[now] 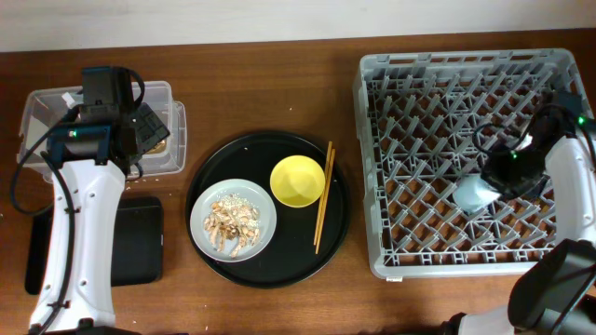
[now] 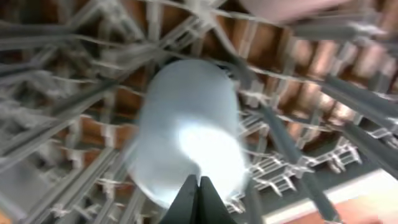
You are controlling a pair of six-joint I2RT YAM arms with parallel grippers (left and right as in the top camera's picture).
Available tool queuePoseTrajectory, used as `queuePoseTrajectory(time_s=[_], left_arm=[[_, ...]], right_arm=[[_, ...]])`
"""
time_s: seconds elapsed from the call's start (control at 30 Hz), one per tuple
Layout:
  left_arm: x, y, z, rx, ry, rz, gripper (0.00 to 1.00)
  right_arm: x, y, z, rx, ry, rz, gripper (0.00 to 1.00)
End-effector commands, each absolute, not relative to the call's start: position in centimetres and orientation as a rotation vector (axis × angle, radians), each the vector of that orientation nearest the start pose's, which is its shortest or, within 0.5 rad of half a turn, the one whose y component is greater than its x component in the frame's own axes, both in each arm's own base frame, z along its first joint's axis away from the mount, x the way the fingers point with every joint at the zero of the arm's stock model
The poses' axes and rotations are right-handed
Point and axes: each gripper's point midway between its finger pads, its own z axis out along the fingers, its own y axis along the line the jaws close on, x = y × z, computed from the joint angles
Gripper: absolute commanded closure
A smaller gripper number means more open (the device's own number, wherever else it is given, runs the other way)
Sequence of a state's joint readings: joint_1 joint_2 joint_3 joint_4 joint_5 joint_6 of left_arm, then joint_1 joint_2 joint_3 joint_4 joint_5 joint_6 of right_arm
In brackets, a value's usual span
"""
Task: Sort waste into correct bins and load items into the dishwasher rack
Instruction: 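Move the right gripper back to the yellow bowl and grasp it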
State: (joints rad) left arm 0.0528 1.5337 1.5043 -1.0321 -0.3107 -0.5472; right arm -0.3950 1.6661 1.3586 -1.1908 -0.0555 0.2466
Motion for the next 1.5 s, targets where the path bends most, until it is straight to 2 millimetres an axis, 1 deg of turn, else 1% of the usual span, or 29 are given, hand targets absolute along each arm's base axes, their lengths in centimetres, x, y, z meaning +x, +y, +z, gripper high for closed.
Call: queuePoseTrajectory(time_s=[0.0, 0.1, 0.13, 0.17, 0.2, 0.23, 0.27, 0.3, 0.33, 0.37, 0.4, 0.43, 0.47, 0.5, 0.53, 0.57, 0.6, 0.63, 0.7, 0.8, 0.83, 0.9, 0.97, 1.0, 1.1, 1.2, 1.27, 1.43, 1.47], left_arm=[[37.0, 7.3, 22.1, -0.877, 2.417, 0.223, 0.01], [37.0, 7.3, 22.1, -0.877, 2.417, 0.223, 0.01], [37.0, 7.3, 22.1, -0.877, 2.417, 0.223, 0.01], [37.0, 7.3, 22.1, -0.877, 2.417, 0.223, 0.01], [37.0, 7.3, 22.1, -0.877, 2.417, 0.223, 0.01], [37.0, 7.3, 22.1, -0.877, 2.417, 0.223, 0.01], [37.0, 7.3, 22.1, -0.877, 2.417, 0.223, 0.01], [37.0, 7.3, 22.1, -0.877, 2.417, 0.223, 0.01], [37.0, 7.3, 22.1, -0.877, 2.417, 0.223, 0.01], [37.0, 7.3, 22.1, -0.877, 2.417, 0.223, 0.01], [37.0, 7.3, 22.1, -0.877, 2.417, 0.223, 0.01], [37.0, 7.3, 22.1, -0.877, 2.417, 0.223, 0.01], [37.0, 7.3, 22.1, -0.877, 2.417, 0.223, 0.01], [37.0, 7.3, 22.1, -0.877, 2.417, 0.223, 0.01], [37.0, 7.3, 22.1, -0.877, 2.417, 0.223, 0.01], [37.0, 7.3, 22.1, -0.877, 2.417, 0.223, 0.01], [37.0, 7.3, 22.1, -0.877, 2.417, 0.223, 0.01], [37.0, 7.3, 22.1, -0.877, 2.417, 0.223, 0.01], [37.0, 7.3, 22.1, -0.877, 2.417, 0.223, 0.01], [37.0, 7.3, 22.1, -0.877, 2.417, 0.223, 0.01], [37.0, 7.3, 22.1, -0.877, 2.417, 0.223, 0.01], [37.0, 7.3, 22.1, -0.877, 2.417, 0.223, 0.01], [37.0, 7.3, 22.1, -0.877, 2.417, 0.223, 0.01], [37.0, 7.3, 22.1, -0.877, 2.417, 0.223, 0.01], [37.0, 7.3, 22.1, -0.877, 2.417, 0.223, 0.01], [37.0, 7.3, 22.1, -0.877, 2.417, 0.223, 0.01], [37.0, 7.3, 22.1, -0.878, 2.417, 0.224, 0.01], [37.0, 7.3, 22.1, -0.878, 2.417, 0.224, 0.01], [37.0, 7.3, 22.1, -0.877, 2.417, 0.223, 0.01]], right_arm=[[28.4, -12.6, 12.3, 1.046, 2.896, -0.071, 0.96], [28.1, -11.5, 15.6, 1.027, 2.862, 0.002, 0.96], [28.3, -10.0, 17.8, 0.928, 2.836, 0.117, 0.96], [28.7, -7.6, 20.2, 0.746, 2.797, 0.284, 0.96], [29.0, -4.5, 22.6, 0.545, 2.728, 0.468, 0.92], [29.0, -1.9, 24.6, 0.389, 2.667, 0.592, 0.85], [28.6, 1.0, 26.4, 0.252, 2.608, 0.694, 0.5], [28.3, 3.0, 27.4, 0.162, 2.582, 0.746, 0.17], [27.9, 5.2, 27.9, 0.071, 2.576, 0.804, 0.01], [27.5, 7.7, 28.2, -0.035, 2.575, 0.877, 0.01], [27.1, 10.9, 28.5, -0.176, 2.567, 0.968, 0.02], [27.0, 13.4, 28.2, -0.302, 2.566, 0.998, 0.02], [27.1, 15.0, 27.9, -0.379, 2.561, 1.011, 0.01], [27.5, 17.4, 27.1, -0.463, 2.567, 1.025, 0.01], [29.1, 19.0, 24.9, -0.38, 2.65, 0.898, 0.0], [30.6, 19.5, 22.6, -0.276, 2.715, 0.712, 0.0], [31.5, 20.7, 20.6, -0.28, 2.739, 0.568, 0.0], [31.8, 22.6, 19.2, -0.337, 2.749, 0.516, 0.0], [32.4, 27.2, 16.2, -0.469, 2.779, 0.447, 0.0], [34.7, 30.7, 13.3, -0.512, 2.766, 0.268, 0.0], [35.2, 31.3, 12.7, -0.485, 2.763, 0.247, 0.0], [36.2, 31.7, 10.8, -0.393, 2.757, 0.178, 0.12], [36.9, 31.9, 8.7, -0.337, 2.772, 0.147, 0.35], [37.0, 32.0, 7.7, -0.33, 2.784, 0.139, 0.42], [36.7, 32.6, 5.2, -0.316, 2.819, 0.117, 0.47], [36.3, 33.4, 3.9, -0.316, 2.828, 0.11, 0.5], [36.2, 33.4, 3.2, -0.273, 2.831, 0.079, 0.56], [35.5, 33.4, 3.2, -0.283, 2.859, 0.087, 0.88], [35.4, 33.5, 3.8, -0.286, 2.87, 0.098, 0.96]])
